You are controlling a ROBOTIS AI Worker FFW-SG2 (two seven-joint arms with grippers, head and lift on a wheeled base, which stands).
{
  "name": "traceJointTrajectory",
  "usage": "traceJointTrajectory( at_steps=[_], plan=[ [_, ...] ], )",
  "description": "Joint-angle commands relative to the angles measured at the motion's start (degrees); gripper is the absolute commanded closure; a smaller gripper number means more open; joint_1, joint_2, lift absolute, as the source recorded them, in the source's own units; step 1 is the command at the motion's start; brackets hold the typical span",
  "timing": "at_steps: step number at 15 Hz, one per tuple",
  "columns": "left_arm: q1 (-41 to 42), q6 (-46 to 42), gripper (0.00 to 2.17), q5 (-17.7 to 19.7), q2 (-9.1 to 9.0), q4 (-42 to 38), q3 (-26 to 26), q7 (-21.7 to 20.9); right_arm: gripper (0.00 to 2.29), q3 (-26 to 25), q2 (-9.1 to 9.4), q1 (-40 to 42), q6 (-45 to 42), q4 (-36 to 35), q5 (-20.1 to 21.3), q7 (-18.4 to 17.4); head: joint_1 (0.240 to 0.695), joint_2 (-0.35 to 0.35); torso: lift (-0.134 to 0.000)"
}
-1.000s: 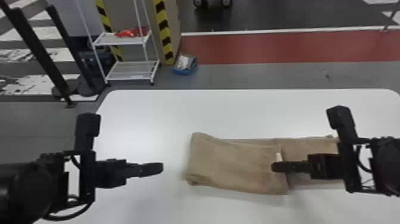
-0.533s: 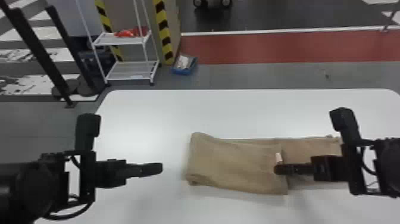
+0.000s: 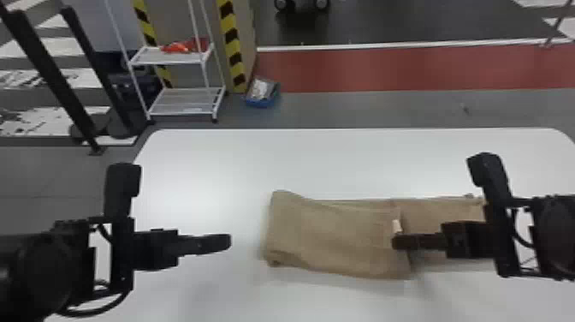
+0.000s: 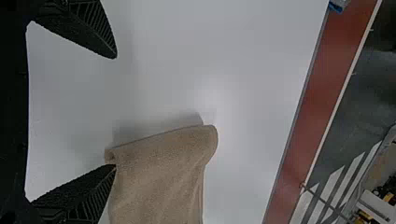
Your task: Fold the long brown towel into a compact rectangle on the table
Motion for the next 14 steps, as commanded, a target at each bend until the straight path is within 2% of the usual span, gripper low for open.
traceJointTrajectory(
  at_steps=[1,6,7,12,13,14],
  plan=[
    [0.13,0.42,0.04,0.0,0.0,0.0,0.09,-0.01,0.76,0.39,0.15,-0.23,-0.01,0.13,0.17,0.0,0.695,0.113,-0.123],
    [0.22,0.42,0.04,-0.09,0.0,0.0,0.09,-0.01,0.77,0.83,0.15,-0.32,-0.01,0.22,0.61,0.0,0.695,0.12,-0.123],
    [0.22,0.42,0.04,0.0,0.0,0.0,0.09,-0.01,0.98,0.92,0.24,-0.32,-0.19,0.22,0.7,0.0,0.695,0.12,-0.123],
    [0.48,0.42,0.04,0.0,0.09,0.0,0.18,-0.09,1.03,0.75,0.32,-0.23,-0.19,0.22,0.79,0.0,0.695,0.121,-0.123],
    [0.48,0.42,0.04,0.0,0.09,0.0,0.18,-0.18,1.21,0.57,0.32,-0.15,-0.19,0.22,0.79,0.0,0.695,0.122,-0.123],
    [0.48,0.42,0.04,0.0,0.09,-0.09,0.18,-0.18,1.24,0.39,0.32,-0.06,-0.19,0.22,0.79,0.0,0.695,0.122,-0.123]
  ],
)
